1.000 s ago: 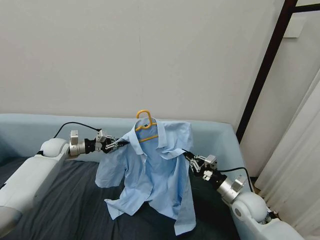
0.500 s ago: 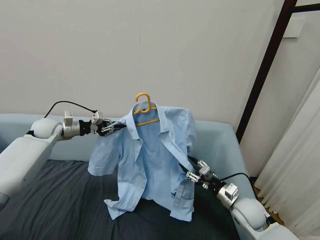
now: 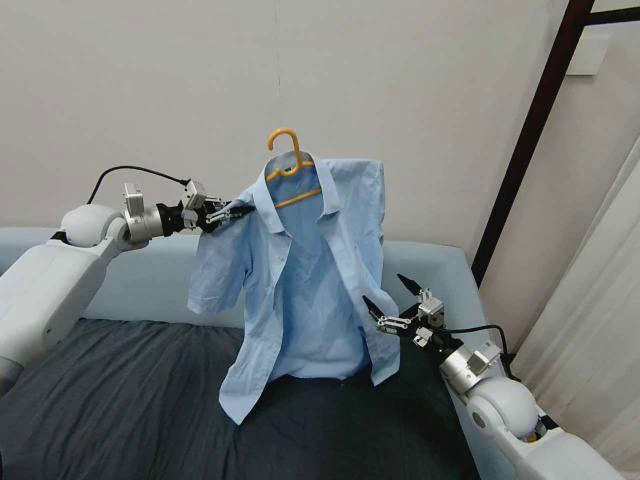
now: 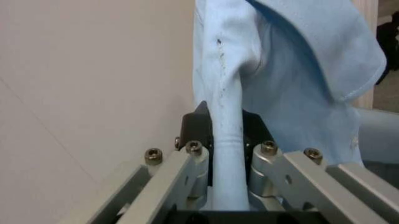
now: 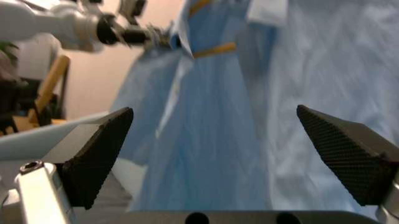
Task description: Pick up the clothes from the sofa and hang them on the clothes hanger.
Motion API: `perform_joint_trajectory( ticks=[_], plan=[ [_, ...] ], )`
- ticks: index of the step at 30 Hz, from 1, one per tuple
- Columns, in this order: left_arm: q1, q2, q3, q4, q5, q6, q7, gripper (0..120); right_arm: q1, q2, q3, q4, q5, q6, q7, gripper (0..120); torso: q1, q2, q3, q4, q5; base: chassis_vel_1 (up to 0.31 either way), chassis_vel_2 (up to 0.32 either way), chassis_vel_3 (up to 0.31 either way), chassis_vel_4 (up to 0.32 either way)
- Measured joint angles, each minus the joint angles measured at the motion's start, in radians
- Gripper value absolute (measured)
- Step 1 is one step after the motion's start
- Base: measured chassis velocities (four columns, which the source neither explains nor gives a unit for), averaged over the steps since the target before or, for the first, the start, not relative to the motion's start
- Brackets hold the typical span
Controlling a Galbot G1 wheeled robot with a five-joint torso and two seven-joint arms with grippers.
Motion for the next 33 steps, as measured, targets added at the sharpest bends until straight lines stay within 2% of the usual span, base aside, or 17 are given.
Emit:
perform_joint_trajectory(
  ticks=[4,8,9,13,19,24,27,28,30,33],
  plan=[
    [0.011,0.010,0.018,-0.034,0.005,0.010,0.001,6,0.047,0.010,-0.023,0.042,0.031,0.012,0.068,100,0.000,0.000,0.000,0.0000,-0.0002,0.000,0.000,0.000,0.000],
    [0.051,0.006,0.023,-0.060,0.037,0.015,0.004,6,0.121,0.021,-0.076,0.112,-0.028,-0.093,0.314,100,0.000,0.000,0.000,0.0001,-0.0007,0.000,0.000,0.000,0.000],
    [0.051,0.006,0.023,-0.060,0.037,0.015,0.004,6,0.121,0.021,-0.076,0.112,-0.028,-0.093,0.314,100,0.000,0.000,0.000,0.0001,-0.0007,0.000,0.000,0.000,0.000],
    [0.083,-0.006,0.028,-0.081,0.064,0.018,0.006,6,0.210,0.029,-0.180,0.143,-0.043,-0.224,0.512,100,0.000,0.000,0.000,0.0000,-0.0006,0.000,0.000,0.000,0.000],
    [0.117,-0.032,0.031,-0.088,0.107,0.019,0.009,6,0.271,0.062,-0.278,0.142,-0.027,-0.336,0.637,100,0.000,0.000,0.000,0.0000,-0.0004,0.000,0.000,0.000,0.000],
    [0.122,-0.044,0.029,-0.080,0.114,0.019,0.010,6,0.287,0.082,-0.313,0.124,-0.069,-0.427,0.736,98,0.000,0.000,0.000,0.0000,-0.0005,0.000,0.000,0.000,0.000],
    [0.122,-0.048,0.027,-0.076,0.115,0.019,0.012,6,0.291,0.094,-0.321,0.098,-0.135,-0.497,0.819,88,0.000,0.000,0.000,-0.0001,-0.0003,0.000,0.000,0.000,0.000],
    [0.122,-0.047,0.027,-0.075,0.115,0.019,0.013,6,0.288,0.095,-0.319,0.094,-0.151,-0.512,0.834,81,0.000,0.000,0.000,-0.0002,-0.0003,0.000,0.000,0.000,0.000],
    [0.122,-0.046,0.027,-0.075,0.115,0.018,0.014,6,0.286,0.095,-0.317,0.092,-0.158,-0.516,0.838,78,0.000,0.000,0.000,-0.0001,-0.0003,0.000,0.000,0.000,0.000],
    [0.120,-0.044,0.026,-0.069,0.114,0.015,0.016,6,0.276,0.095,-0.305,0.092,-0.165,-0.516,0.838,63,0.000,0.000,0.000,0.0000,-0.0003,0.000,0.000,0.000,0.000]
  ],
)
